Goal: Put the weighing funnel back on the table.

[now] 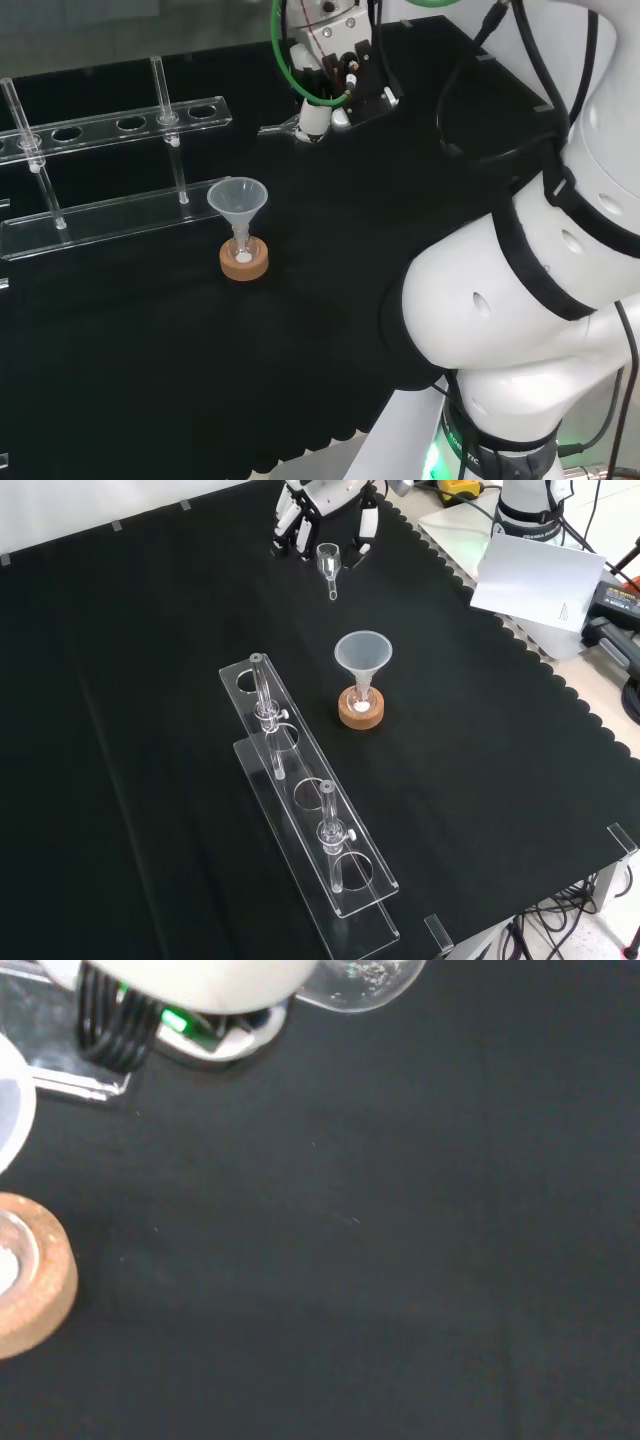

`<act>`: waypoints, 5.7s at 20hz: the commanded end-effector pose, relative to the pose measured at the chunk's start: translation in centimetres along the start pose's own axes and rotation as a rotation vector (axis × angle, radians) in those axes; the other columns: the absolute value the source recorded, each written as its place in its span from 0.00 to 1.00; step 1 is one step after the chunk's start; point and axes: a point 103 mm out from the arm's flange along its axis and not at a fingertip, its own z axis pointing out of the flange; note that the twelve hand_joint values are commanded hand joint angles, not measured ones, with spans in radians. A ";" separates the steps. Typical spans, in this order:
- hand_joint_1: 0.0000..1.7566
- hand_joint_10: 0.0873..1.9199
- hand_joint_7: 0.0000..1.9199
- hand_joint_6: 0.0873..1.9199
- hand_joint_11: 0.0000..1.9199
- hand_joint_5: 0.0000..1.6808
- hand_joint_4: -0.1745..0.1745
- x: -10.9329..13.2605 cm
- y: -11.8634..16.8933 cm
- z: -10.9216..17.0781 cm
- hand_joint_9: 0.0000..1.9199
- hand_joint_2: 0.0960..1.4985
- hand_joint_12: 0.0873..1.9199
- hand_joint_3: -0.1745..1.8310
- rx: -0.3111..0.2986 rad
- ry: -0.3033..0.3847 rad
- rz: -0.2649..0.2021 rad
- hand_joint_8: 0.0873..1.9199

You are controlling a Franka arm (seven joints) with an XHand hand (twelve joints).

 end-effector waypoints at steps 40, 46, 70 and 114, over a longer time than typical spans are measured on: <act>0.64 0.16 0.22 0.34 0.43 0.75 1.00 -7.0 17.1 8.4 0.43 0.39 0.51 0.44 0.064 0.200 0.001 0.33; 0.64 0.16 0.22 0.34 0.43 0.75 1.00 -6.4 19.0 9.8 0.43 0.39 0.51 0.44 0.070 0.182 -0.026 0.33; 0.64 0.16 0.22 0.34 0.42 0.75 1.00 -3.8 25.2 15.2 0.43 0.39 0.51 0.44 0.118 0.143 -0.088 0.33; 0.49 0.30 0.06 0.12 0.12 0.21 0.49 -2.1 23.5 16.0 0.21 0.35 0.69 0.39 0.108 0.148 -0.156 0.32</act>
